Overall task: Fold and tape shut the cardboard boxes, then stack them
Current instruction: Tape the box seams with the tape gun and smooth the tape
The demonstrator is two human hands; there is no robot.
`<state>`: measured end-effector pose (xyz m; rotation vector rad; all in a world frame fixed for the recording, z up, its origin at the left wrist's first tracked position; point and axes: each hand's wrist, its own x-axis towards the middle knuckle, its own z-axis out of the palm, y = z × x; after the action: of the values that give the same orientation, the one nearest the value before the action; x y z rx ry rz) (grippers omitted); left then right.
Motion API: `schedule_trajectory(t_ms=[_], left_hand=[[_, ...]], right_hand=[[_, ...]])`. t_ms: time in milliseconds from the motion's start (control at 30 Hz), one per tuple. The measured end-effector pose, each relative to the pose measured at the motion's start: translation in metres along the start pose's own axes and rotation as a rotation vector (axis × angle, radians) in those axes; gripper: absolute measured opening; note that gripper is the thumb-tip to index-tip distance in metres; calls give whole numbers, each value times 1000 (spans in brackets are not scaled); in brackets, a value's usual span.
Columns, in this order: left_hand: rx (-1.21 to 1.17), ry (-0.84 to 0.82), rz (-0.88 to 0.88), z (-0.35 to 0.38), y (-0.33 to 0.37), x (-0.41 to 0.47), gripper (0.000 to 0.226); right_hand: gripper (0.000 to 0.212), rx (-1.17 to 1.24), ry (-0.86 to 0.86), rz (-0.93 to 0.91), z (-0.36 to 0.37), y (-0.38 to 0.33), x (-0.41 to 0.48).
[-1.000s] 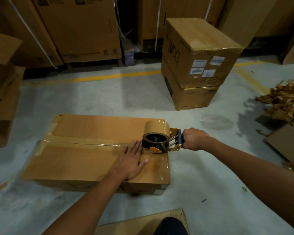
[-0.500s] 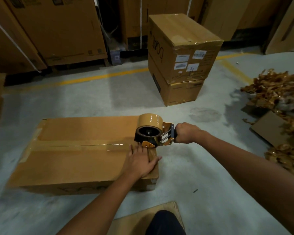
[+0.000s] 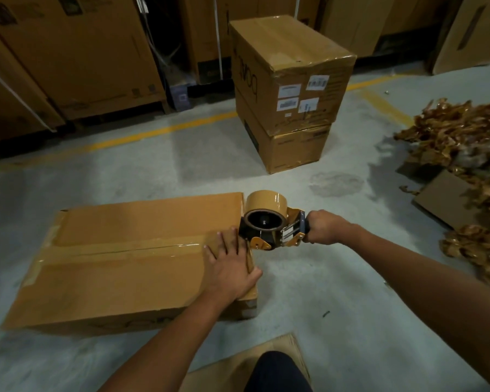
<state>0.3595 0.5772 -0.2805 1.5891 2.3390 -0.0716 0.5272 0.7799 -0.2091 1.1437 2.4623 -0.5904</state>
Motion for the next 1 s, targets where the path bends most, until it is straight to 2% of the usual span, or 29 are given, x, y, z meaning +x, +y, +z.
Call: schedule_trajectory(t_ms=[167,433,533,667,1000], left_hand=[[-8,58,44,6,-4,4,93],[0,30,25,8,-3,6,99],[5,28,29,8,-4,6,99],[18,24,39,8,-6,6,97],[5,41,62,13,-10,7,94]], right_hand=[[16,97,-19,30,4,3,6],[8,138,-1,65,5,0,12],[7,110,6,59,3,-1,12],[17,68,15,30,1,0,9],[13,-78,-5,-55,-10,5,2]])
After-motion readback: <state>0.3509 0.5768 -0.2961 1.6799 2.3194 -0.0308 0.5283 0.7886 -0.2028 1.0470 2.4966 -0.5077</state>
